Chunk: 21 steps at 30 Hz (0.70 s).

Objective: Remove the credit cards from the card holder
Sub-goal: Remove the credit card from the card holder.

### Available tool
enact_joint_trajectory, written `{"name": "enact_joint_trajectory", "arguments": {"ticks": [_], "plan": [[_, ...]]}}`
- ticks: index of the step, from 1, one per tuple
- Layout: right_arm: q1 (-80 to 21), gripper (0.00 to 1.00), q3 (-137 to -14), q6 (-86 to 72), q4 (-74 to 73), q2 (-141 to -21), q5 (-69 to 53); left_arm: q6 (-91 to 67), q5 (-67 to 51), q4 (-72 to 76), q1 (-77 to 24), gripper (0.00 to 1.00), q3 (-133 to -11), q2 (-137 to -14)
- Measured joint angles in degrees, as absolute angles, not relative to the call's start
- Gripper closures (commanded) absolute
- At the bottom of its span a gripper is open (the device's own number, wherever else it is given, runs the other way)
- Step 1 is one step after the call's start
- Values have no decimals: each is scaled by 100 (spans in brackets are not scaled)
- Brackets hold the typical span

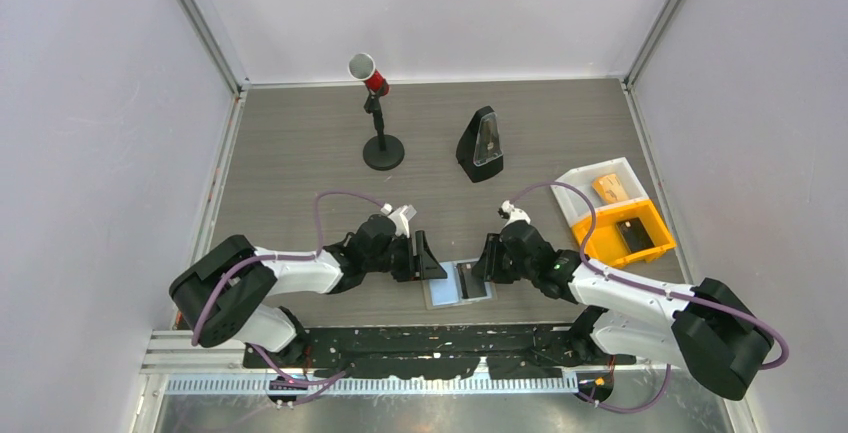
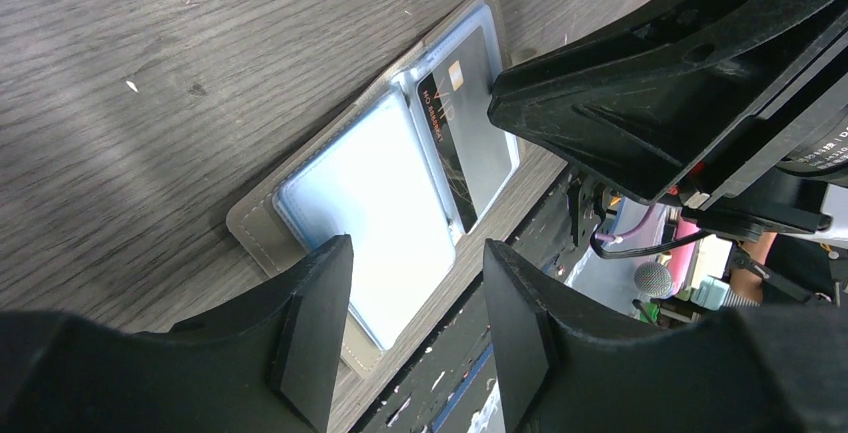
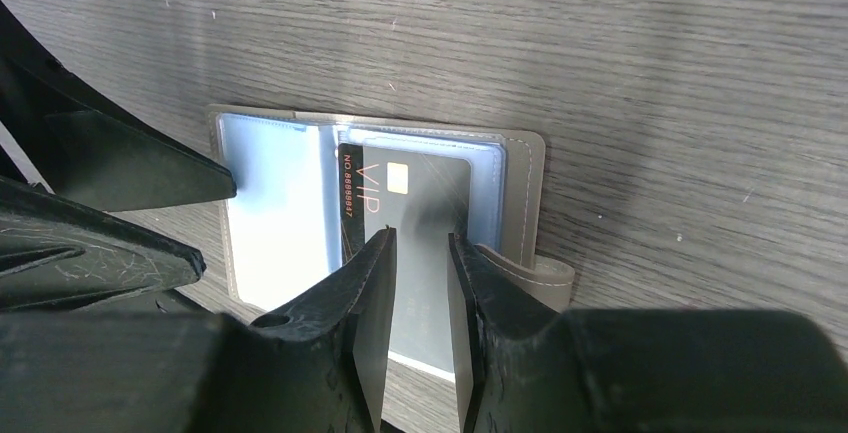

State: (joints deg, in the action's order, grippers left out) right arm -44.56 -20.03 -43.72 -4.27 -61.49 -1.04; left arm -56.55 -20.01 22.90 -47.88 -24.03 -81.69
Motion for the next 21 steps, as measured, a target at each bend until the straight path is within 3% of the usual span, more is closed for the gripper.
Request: {"name": "enact_joint_trajectory", "arguments": {"ticks": [21], "plan": [[-4641,66,-2613,-3911,-1267,-6278,390,-5658,-1944,1909,-4788,52,-2650,-8246]]}}
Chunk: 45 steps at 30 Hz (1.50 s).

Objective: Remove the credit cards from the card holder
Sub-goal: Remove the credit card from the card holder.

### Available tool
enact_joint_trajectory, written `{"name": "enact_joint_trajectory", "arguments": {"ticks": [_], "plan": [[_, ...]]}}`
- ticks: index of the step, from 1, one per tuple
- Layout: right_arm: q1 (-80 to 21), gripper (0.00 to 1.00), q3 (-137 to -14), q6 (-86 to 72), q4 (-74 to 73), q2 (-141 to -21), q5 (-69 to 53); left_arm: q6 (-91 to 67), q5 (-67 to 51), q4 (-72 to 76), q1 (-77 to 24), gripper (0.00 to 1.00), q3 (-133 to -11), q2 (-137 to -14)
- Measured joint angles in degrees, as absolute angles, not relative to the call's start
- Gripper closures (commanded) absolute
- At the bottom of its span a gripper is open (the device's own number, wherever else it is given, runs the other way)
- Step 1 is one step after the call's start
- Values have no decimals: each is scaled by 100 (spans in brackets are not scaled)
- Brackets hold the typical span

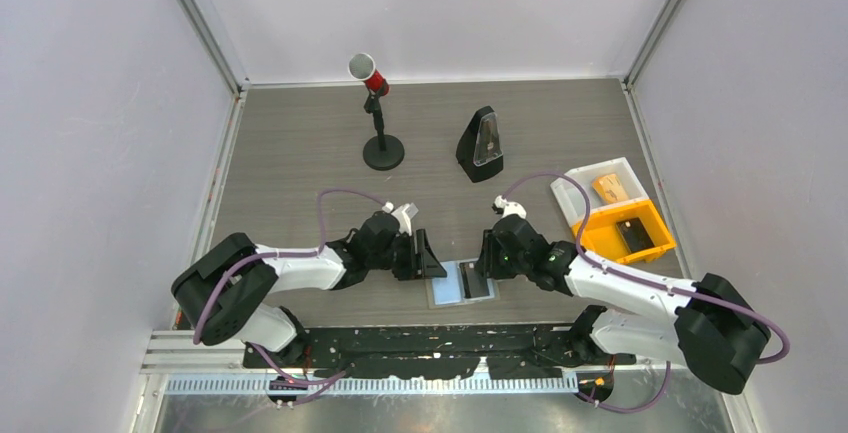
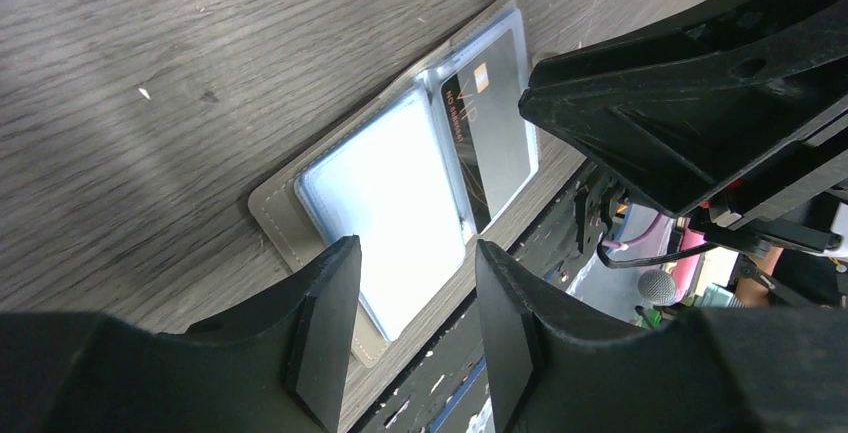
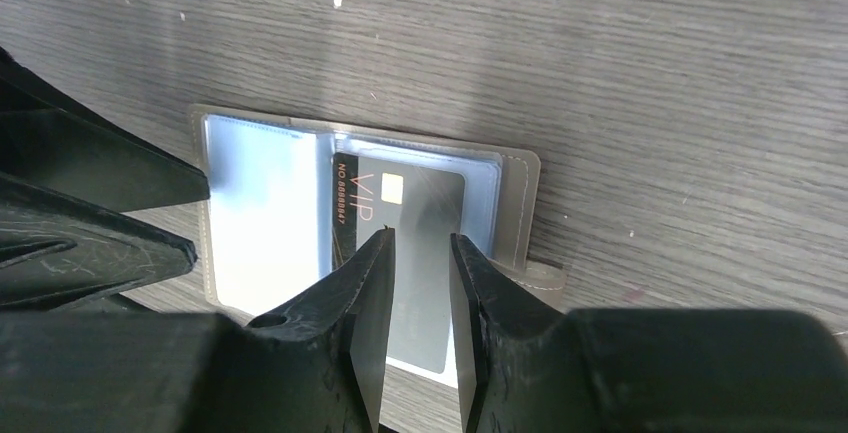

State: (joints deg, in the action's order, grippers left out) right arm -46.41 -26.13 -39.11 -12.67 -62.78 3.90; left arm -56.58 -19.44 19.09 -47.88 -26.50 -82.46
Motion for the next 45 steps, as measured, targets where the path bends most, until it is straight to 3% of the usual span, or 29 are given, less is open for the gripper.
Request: {"name": "enact_joint_trajectory", "arguments": {"ticks": [26,36,45], "plan": [[-4657,69,-2169,-4283,-303,-6499,266,-5693,-1837,1566,-4980,50,-3120,-8110],[-4657,69,-1990,-4397,-132,-6359,248,-5546,-856,521,-5096,50,-3157,-6899],[-4683,70,-1992,-4379,-576,-6086,471,-5564,-1406,1225,-5297,52,-3210,-7706]]}}
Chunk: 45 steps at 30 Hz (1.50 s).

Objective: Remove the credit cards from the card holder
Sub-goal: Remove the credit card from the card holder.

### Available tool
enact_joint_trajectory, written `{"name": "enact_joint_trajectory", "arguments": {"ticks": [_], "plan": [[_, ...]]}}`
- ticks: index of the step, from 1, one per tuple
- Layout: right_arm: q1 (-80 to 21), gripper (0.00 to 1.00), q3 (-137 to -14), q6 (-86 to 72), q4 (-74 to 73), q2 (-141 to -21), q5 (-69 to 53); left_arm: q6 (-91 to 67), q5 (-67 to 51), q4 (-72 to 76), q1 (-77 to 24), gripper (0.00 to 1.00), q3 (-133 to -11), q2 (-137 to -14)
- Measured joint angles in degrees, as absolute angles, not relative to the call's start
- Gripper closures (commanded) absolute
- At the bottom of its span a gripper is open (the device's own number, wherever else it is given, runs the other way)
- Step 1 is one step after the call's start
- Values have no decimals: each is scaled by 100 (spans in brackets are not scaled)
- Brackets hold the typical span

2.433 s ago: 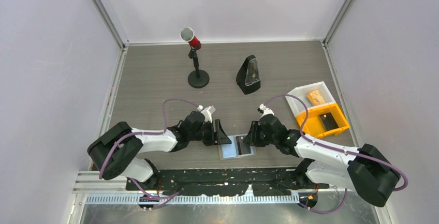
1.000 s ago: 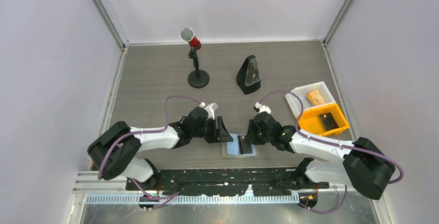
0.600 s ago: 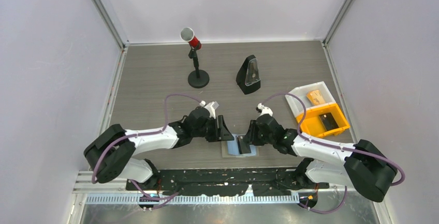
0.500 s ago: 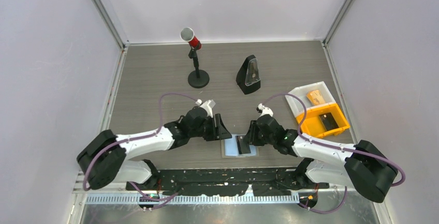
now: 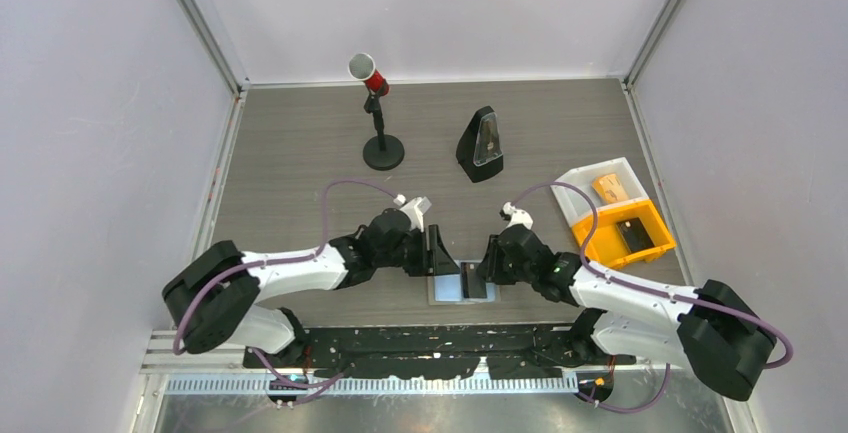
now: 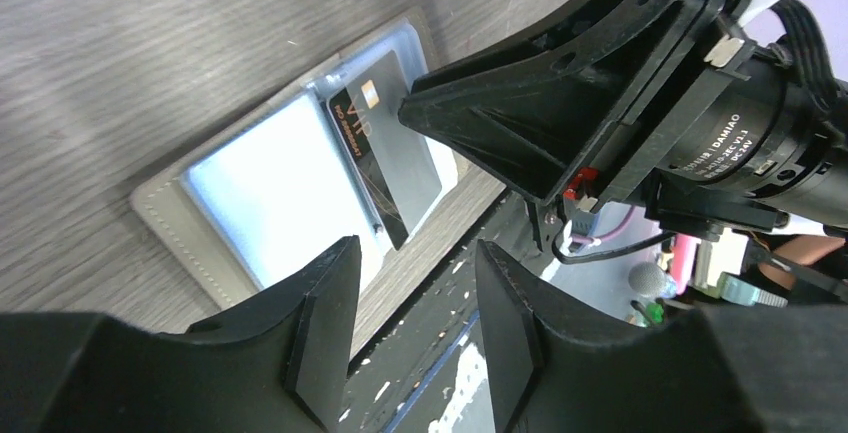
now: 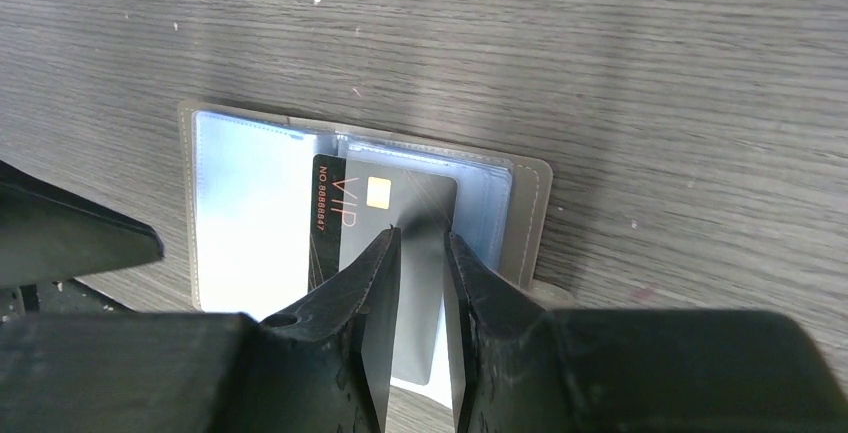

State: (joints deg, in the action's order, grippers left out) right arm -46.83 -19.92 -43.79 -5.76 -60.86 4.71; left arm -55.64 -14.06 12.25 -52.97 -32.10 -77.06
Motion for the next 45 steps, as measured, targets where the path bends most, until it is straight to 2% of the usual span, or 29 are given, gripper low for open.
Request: {"name": "enact_joint_trajectory", "arguments": {"ticks": [6,19,35,41,45], "plan": [[-4683,70,-1992,-4368,-902,-5872,661,-5664,-1804,1608,-5391,54,-3382,-8195],[-4683,71,-1885,-4375,-714,-5839,635,-5817,-1800,2300,-5400,55,-3489,-9139],[-4683,71,-1675,-4412,-543,-5612,631,-6139,-1688,2836,-5400,59,-3489,-9620],[-4683,70,-1647,-4425,-469,-5614,611,-6475,-1776,3411,-5400,64,-3437,-9963],[-4683,71,-1647,-4438,-445,-5629,604,-6619,-1806,3680,-5400,75,-3317,-10042]]}}
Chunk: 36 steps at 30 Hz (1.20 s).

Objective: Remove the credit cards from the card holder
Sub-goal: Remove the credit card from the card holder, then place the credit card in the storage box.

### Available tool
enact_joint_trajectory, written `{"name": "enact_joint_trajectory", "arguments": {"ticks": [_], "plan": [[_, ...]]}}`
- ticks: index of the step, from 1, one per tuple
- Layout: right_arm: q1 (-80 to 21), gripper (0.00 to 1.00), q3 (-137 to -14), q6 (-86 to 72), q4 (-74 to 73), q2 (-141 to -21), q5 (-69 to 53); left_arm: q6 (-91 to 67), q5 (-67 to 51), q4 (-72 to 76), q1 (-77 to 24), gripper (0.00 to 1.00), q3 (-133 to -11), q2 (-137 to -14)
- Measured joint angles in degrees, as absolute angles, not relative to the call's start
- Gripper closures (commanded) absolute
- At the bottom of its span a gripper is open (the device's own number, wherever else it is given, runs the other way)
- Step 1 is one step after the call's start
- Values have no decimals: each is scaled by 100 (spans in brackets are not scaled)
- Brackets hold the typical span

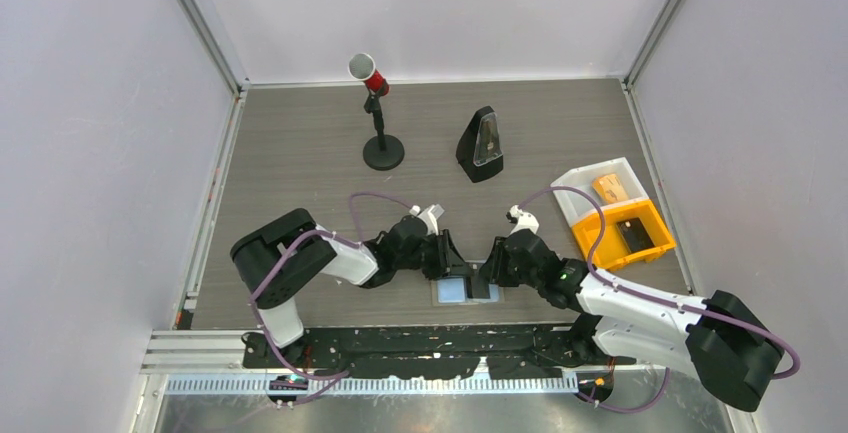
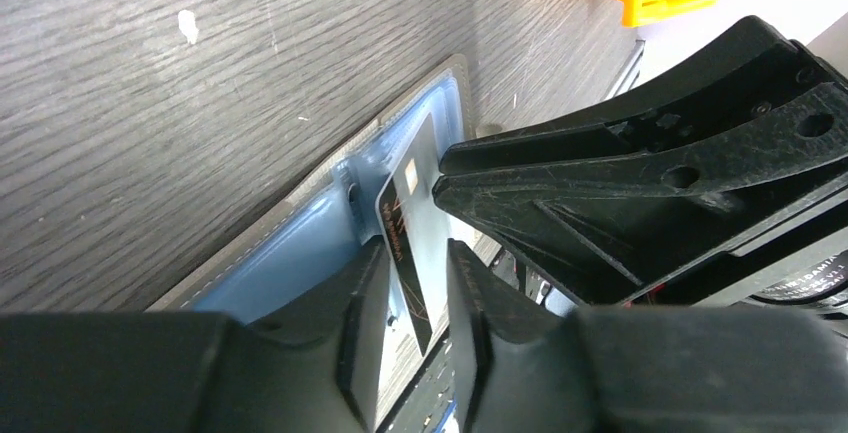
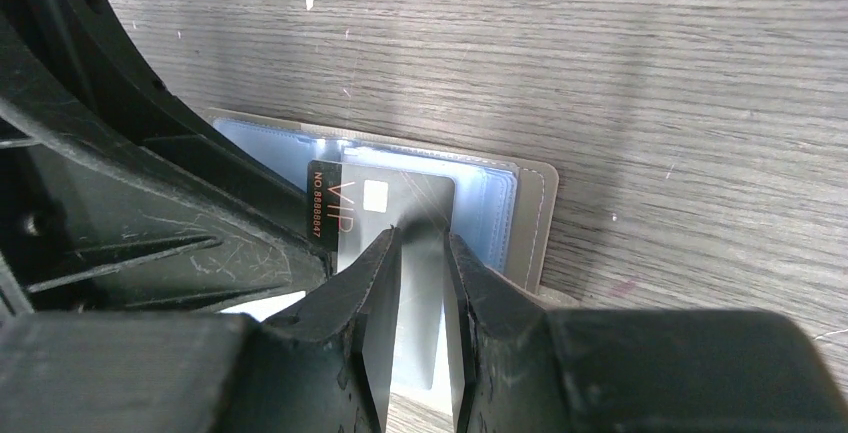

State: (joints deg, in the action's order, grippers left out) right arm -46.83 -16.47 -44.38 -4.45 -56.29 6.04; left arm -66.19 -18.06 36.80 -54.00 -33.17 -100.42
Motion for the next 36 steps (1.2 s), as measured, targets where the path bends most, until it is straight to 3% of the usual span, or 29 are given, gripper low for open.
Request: {"name": "enact_joint_trajectory", "arguments": {"ticks": [5,17,25,36], "plan": [[-4683,71,-1643,-4460,-436,-5629,593,-6689,-1798,3756,-5400,100,-3199,-10038],[-4683,68,-1769,-4244,-336,-5867,541,-6705,-1599,3660,-5218,100,-2808,-9426],[-4683,65,-2545,-3586,-521,-6595,482,-6670,-1339,3564,-4722,100,-2187,-8678],[-4683,50,-3103,-3105,-478,-6020,-115,-6250,-615,2163,-4482,100,-1949,-6414]]}}
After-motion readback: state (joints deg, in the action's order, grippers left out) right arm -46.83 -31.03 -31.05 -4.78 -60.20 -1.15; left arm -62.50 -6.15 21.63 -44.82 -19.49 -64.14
